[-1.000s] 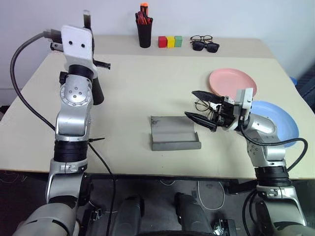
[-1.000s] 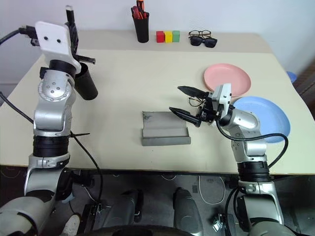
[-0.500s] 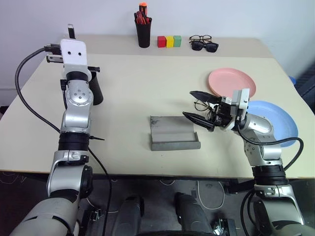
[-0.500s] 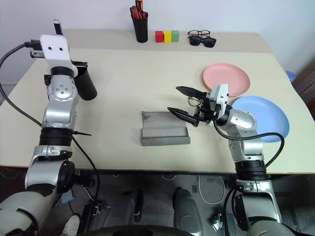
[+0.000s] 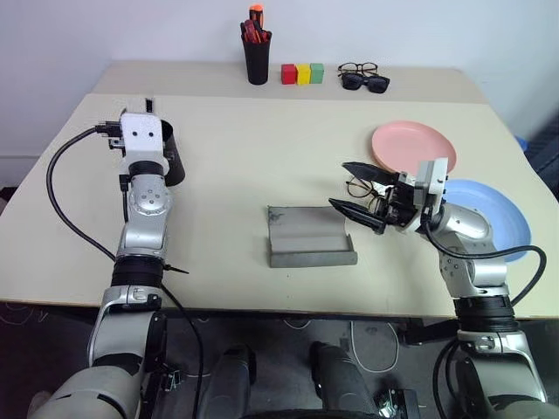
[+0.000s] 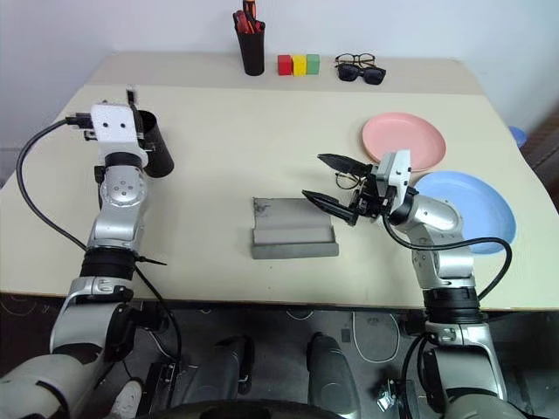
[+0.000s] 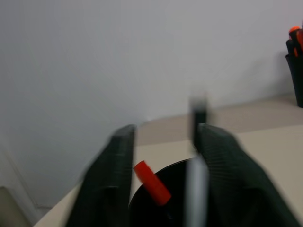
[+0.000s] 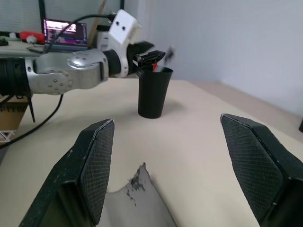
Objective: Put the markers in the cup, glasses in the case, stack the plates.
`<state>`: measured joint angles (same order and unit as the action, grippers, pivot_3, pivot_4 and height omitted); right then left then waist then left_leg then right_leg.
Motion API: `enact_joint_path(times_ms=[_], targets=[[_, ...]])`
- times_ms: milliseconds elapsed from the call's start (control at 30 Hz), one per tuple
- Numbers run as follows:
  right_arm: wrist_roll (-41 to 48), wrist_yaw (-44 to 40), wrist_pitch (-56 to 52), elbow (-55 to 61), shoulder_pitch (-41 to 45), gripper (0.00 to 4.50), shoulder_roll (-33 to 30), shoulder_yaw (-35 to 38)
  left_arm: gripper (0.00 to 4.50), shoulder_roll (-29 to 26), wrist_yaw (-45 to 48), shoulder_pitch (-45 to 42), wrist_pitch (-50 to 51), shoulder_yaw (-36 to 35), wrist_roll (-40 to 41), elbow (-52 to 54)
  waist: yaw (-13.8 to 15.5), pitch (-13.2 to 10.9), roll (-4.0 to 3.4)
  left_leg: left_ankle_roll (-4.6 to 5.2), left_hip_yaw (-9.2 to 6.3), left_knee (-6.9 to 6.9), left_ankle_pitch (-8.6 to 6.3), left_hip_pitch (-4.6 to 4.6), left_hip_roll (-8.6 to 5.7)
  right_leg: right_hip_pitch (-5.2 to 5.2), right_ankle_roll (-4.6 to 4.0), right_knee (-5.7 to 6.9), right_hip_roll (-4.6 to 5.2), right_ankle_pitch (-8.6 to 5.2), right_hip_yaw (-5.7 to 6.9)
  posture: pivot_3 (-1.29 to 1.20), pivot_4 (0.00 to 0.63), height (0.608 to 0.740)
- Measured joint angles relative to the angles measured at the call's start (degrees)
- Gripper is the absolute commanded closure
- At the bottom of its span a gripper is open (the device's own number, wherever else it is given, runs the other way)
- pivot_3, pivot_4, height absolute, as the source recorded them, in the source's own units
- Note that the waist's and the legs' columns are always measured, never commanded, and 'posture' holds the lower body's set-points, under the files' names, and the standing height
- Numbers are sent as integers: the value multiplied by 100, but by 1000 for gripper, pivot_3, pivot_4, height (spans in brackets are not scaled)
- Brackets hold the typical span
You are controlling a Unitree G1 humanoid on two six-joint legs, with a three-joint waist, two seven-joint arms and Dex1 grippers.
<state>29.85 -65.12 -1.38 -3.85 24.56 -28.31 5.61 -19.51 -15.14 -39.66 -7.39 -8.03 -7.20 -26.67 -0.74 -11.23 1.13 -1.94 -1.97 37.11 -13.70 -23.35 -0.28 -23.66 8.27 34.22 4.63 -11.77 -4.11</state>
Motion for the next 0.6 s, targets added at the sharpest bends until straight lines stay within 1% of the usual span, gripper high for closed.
enact_joint_path(times_ms=[133, 233, 333, 433, 533, 600], targets=[[37, 29, -79, 107, -35, 854, -103, 52, 1330, 243, 288, 121, -63, -3, 254, 281, -2, 0, 0, 0, 0, 0, 0, -1, 0, 0, 0, 0, 0, 0, 0, 0, 150, 740], [75, 118, -136, 205, -141, 854, -194, 165, 1330, 417, 895, 115, 337, 65, 717, 955, 0, 0, 0, 0, 0, 0, 0, -2, 0, 0, 0, -3, 0, 0, 0, 0, 150, 740], [137, 224, -398, 487, -480, 854, -437, 295, 1330, 299, 2104, 110, 1809, 505, 1376, 1977, 5, 0, 0, 0, -1, 0, 0, -2, 0, 1, 0, 0, -1, -1, 0, 0, 150, 740], [271, 307, -761, 839, -1025, 854, -760, 526, 1330, -35, 3496, 100, 3125, 1141, 2026, 2717, -17, 0, 0, 1, 0, -1, -1, -2, 0, 1, -1, -2, -1, -4, -1, 0, 150, 740], [450, 421, -1182, 1258, -1793, 854, -1084, 911, 1330, -507, 4938, 27, 4528, 1617, 2843, 2960, -62, 0, -4, 2, 0, -3, -1, 3, 4, -1, -21, 3, -7, -15, -2, 0, 150, 740], [550, 481, -1346, 1434, -2228, 854, -1162, 1212, 1330, -753, 5605, -36, 5031, 1842, 3110, 2956, -97, 0, -4, 3, 0, -2, -1, 4, 5, 0, -23, 4, -8, -17, -3, 0, 150, 740]])
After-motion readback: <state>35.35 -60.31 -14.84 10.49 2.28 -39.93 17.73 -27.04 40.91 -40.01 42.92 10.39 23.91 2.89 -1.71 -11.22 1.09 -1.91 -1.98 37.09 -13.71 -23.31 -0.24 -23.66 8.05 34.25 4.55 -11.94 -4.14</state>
